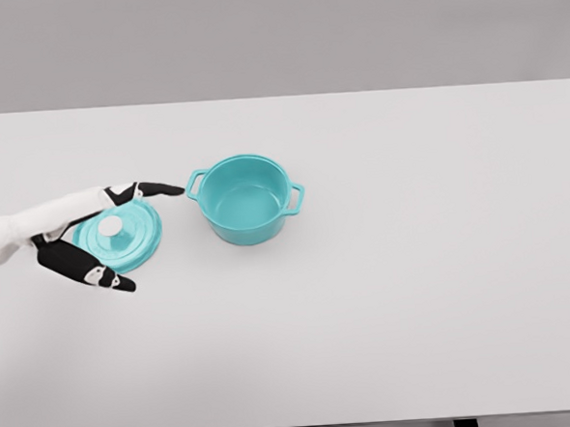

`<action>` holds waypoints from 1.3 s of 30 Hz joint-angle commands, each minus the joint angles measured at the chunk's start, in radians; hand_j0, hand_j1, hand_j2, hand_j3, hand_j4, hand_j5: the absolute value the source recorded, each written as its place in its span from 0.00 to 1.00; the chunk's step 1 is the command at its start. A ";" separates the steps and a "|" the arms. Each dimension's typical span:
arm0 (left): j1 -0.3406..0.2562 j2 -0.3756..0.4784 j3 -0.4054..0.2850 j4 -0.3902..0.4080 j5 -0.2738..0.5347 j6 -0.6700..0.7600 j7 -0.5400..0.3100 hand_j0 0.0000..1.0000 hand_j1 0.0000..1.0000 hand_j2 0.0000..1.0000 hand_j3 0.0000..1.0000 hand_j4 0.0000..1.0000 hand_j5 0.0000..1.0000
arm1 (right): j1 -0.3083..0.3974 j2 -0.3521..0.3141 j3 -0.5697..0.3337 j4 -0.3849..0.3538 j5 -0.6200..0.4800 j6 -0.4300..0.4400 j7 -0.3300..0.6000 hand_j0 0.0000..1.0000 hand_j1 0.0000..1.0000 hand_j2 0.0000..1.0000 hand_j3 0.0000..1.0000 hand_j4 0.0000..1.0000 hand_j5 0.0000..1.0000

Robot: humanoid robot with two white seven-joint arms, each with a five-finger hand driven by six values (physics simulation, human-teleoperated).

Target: Cover the pot with left arm

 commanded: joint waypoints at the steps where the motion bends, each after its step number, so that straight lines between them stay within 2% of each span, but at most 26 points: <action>1: 0.000 -0.005 0.004 0.010 0.015 0.052 0.000 1.00 1.00 1.00 1.00 1.00 1.00 | -0.002 0.000 0.009 0.000 0.002 0.000 0.000 1.00 1.00 1.00 1.00 1.00 1.00; 8: 0.000 -0.011 0.008 0.024 0.000 0.058 0.000 1.00 1.00 1.00 1.00 1.00 1.00 | 0.006 0.000 -0.003 0.001 0.001 0.000 0.000 1.00 1.00 1.00 1.00 1.00 1.00; 9: -0.002 -0.013 0.010 0.029 -0.029 0.056 0.000 1.00 1.00 1.00 1.00 1.00 1.00 | 0.006 0.000 -0.001 0.001 0.001 0.000 0.000 1.00 1.00 1.00 1.00 1.00 1.00; 10: -0.003 -0.032 0.022 0.045 -0.078 0.058 0.006 1.00 1.00 1.00 1.00 1.00 1.00 | 0.006 0.000 -0.001 0.001 -0.001 0.000 0.000 1.00 1.00 1.00 1.00 1.00 1.00; 12: 0.012 -0.072 0.117 0.115 -0.107 0.056 0.003 1.00 1.00 1.00 1.00 1.00 1.00 | 0.006 0.000 -0.001 0.001 -0.001 0.000 0.000 1.00 1.00 1.00 1.00 1.00 1.00; 13: 0.023 -0.074 0.122 0.116 -0.121 0.049 0.003 1.00 1.00 1.00 1.00 1.00 1.00 | 0.006 0.000 -0.001 0.001 0.001 0.000 0.000 1.00 1.00 1.00 1.00 1.00 1.00; 16: 0.018 -0.094 0.158 0.217 -0.121 0.007 0.015 1.00 1.00 1.00 1.00 1.00 1.00 | 0.006 0.000 -0.001 0.001 -0.001 0.000 0.000 1.00 1.00 1.00 1.00 1.00 1.00; 18: 0.032 -0.137 0.188 0.237 -0.120 0.009 0.018 1.00 1.00 1.00 1.00 1.00 1.00 | 0.006 0.000 -0.001 0.001 -0.001 0.000 0.000 1.00 1.00 1.00 1.00 1.00 1.00; 22: 0.064 -0.140 0.175 0.346 -0.123 0.064 0.024 1.00 1.00 1.00 1.00 1.00 1.00 | 0.006 0.000 -0.001 0.001 0.001 0.000 0.000 1.00 1.00 1.00 1.00 1.00 1.00; 26: 0.087 -0.132 0.172 0.337 -0.124 0.113 0.024 1.00 1.00 1.00 1.00 1.00 1.00 | 0.006 0.000 -0.001 0.001 -0.001 0.000 0.000 1.00 1.00 1.00 1.00 1.00 1.00; 27: 0.101 -0.129 0.148 0.334 -0.135 0.121 0.024 1.00 1.00 1.00 1.00 1.00 1.00 | 0.006 0.000 -0.001 0.001 -0.001 0.000 0.000 1.00 1.00 1.00 1.00 1.00 1.00; 30: 0.092 -0.132 0.140 0.316 -0.253 0.121 0.024 1.00 1.00 1.00 1.00 1.00 1.00 | 0.006 0.000 -0.001 0.001 -0.001 0.000 0.000 1.00 1.00 1.00 1.00 1.00 1.00; 34: 0.075 -0.138 0.143 0.316 -0.270 0.119 0.024 1.00 1.00 1.00 1.00 1.00 1.00 | 0.006 0.000 -0.001 0.001 -0.001 -0.002 0.000 1.00 1.00 1.00 1.00 1.00 1.00; 36: 0.057 -0.143 0.148 0.316 -0.324 0.121 0.024 0.99 0.99 0.99 0.99 0.99 0.99 | 0.006 0.000 -0.001 0.001 0.001 0.000 0.000 1.00 1.00 1.00 1.00 1.00 1.00; 39: 0.029 -0.143 0.142 0.320 -0.325 0.121 0.023 0.91 0.91 0.91 0.91 0.91 0.91 | 0.006 0.000 -0.001 0.001 -0.001 0.000 0.000 1.00 1.00 1.00 1.00 1.00 1.00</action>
